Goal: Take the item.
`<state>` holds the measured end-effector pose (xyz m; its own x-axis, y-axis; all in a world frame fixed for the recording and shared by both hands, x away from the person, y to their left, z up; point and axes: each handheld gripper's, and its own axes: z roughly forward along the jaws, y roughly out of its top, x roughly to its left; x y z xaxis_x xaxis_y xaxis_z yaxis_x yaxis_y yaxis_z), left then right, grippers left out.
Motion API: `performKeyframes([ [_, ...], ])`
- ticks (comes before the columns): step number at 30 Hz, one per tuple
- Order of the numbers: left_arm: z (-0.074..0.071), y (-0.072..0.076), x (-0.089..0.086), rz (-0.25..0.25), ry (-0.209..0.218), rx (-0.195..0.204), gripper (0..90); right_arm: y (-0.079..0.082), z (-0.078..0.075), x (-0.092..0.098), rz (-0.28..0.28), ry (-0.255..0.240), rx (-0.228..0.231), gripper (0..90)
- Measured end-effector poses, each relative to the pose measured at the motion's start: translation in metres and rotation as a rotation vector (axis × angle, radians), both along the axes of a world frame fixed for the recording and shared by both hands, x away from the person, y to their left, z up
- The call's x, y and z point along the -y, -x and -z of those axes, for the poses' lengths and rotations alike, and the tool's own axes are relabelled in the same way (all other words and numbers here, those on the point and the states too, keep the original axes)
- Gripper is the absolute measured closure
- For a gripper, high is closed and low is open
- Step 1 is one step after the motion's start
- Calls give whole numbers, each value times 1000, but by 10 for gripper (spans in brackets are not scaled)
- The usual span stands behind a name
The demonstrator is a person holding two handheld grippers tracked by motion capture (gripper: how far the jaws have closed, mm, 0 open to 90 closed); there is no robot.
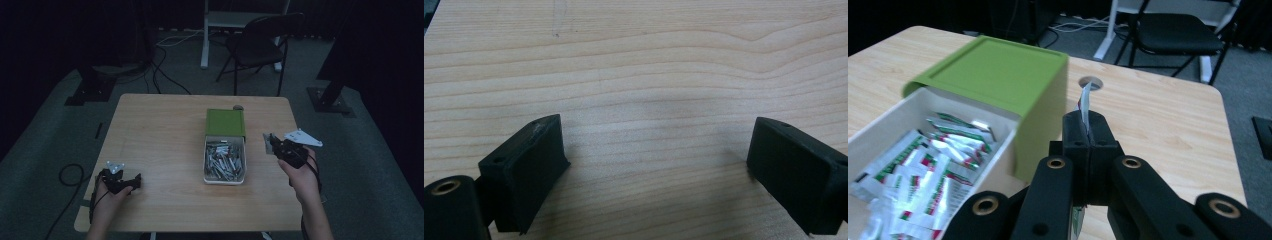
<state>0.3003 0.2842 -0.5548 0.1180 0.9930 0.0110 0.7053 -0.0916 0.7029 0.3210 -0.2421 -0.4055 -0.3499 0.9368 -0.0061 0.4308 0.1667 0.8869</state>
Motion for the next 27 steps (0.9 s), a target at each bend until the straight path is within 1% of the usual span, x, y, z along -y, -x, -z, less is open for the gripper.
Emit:
performKeyframes([
  [2,0,0,0,0,0,0,93,0,2,2,6,-2,1,900],
  [4,0,0,0,0,0,0,92,-1,9,11,20,5,-6,899],
  [5,0,0,0,0,0,0,93,-1,9,11,20,5,-6,899],
  [6,0,0,0,0,0,0,92,-1,15,16,29,14,-16,899],
  [7,0,0,0,0,0,0,93,-1,15,16,29,14,-16,899],
  [8,0,0,0,0,0,0,93,-2,21,22,40,25,-29,899],
  [9,0,0,0,0,0,0,93,-2,21,22,40,25,-29,899],
  [10,0,0,0,1,0,0,93,-2,29,29,52,28,-42,899],
  [11,0,0,0,1,0,0,93,-2,29,29,52,28,-42,899],
  [12,0,0,0,0,0,0,93,-2,37,36,68,27,-63,898],
  [13,0,0,0,0,0,0,93,-2,37,36,68,27,-63,898],
  [14,0,0,0,0,0,0,93,-1,45,43,75,28,-78,898],
  [15,0,0,0,0,0,0,92,-1,45,43,75,28,-78,898],
  [16,0,0,0,0,0,0,93,-1,53,50,89,47,-85,898],
  [17,0,0,0,0,0,0,93,-1,53,50,89,47,-85,898],
  [18,0,0,0,1,-1,-1,93,-2,61,56,108,56,-96,898],
  [19,0,0,0,1,-1,-1,92,-2,61,56,108,56,-96,898],
  [20,0,0,0,0,0,0,93,-2,67,62,125,56,-110,898],
  [23,0,0,0,1,0,0,93,-2,72,65,136,64,-116,898],
  [24,0,0,0,0,0,0,93,-2,76,65,141,89,-121,898],
  [25,0,0,0,0,0,0,93,-2,76,65,141,89,-121,898],
  [26,0,0,0,0,0,-1,93,-2,80,63,136,105,-121,898],
  [27,0,0,0,0,0,-1,93,-2,80,63,136,105,-121,898],
])
